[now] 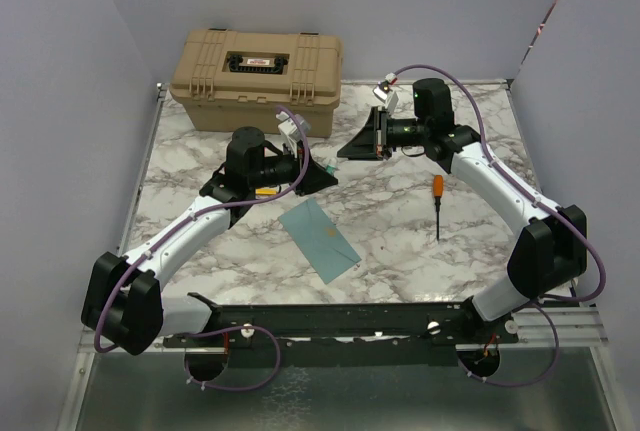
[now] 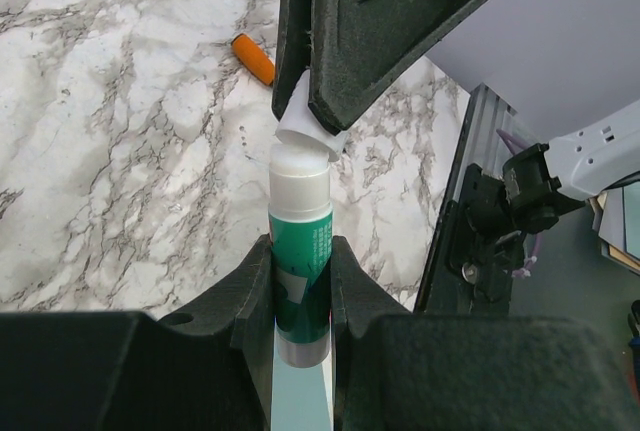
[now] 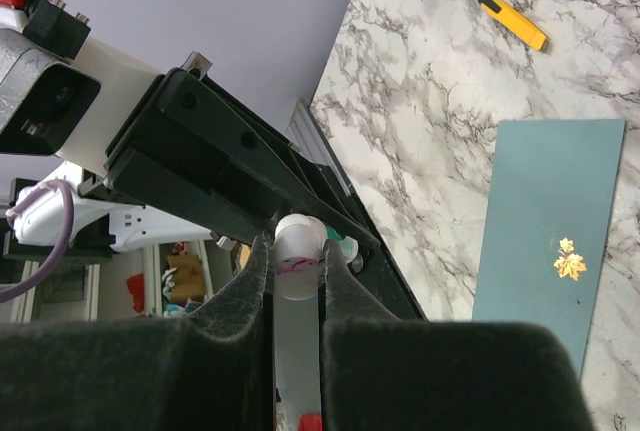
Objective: Place the letter into the envelope and seal it
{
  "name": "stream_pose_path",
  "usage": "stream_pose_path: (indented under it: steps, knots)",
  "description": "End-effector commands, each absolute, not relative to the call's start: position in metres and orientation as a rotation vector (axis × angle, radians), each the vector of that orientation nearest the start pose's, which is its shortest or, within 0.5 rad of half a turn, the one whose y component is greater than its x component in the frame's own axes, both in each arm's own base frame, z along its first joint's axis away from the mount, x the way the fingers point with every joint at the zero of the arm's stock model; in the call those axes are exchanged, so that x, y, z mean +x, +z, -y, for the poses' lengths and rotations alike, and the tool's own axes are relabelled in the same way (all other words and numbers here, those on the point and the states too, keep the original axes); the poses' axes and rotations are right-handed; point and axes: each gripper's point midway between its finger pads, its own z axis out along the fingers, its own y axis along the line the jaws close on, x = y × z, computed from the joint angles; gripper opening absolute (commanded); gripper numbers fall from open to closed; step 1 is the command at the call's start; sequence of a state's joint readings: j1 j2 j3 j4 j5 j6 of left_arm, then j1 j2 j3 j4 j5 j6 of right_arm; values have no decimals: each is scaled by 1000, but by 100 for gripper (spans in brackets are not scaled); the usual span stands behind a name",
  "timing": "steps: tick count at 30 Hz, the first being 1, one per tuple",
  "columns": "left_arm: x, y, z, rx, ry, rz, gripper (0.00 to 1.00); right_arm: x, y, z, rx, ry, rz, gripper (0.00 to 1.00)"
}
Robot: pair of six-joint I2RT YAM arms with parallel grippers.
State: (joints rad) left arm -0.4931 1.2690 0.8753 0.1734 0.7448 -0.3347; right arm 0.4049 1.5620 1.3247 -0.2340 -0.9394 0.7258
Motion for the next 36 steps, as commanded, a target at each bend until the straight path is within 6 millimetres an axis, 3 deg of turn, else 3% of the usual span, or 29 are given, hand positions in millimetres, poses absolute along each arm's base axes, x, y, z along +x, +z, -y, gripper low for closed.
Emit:
stream_pose_path:
  steps: [1,19,36]
  knots:
    - [259,261,294,776,-1263,-1722,0,296,284,-304,-349,1669,-2215,0]
    - [252,256,300,873,-1298,-1750,0,281,287,-308,-428,1729,-2225,0]
    - [241,232,304,1048,-1291,-1849,0,259,268,-300,-542,1690,-2330,0]
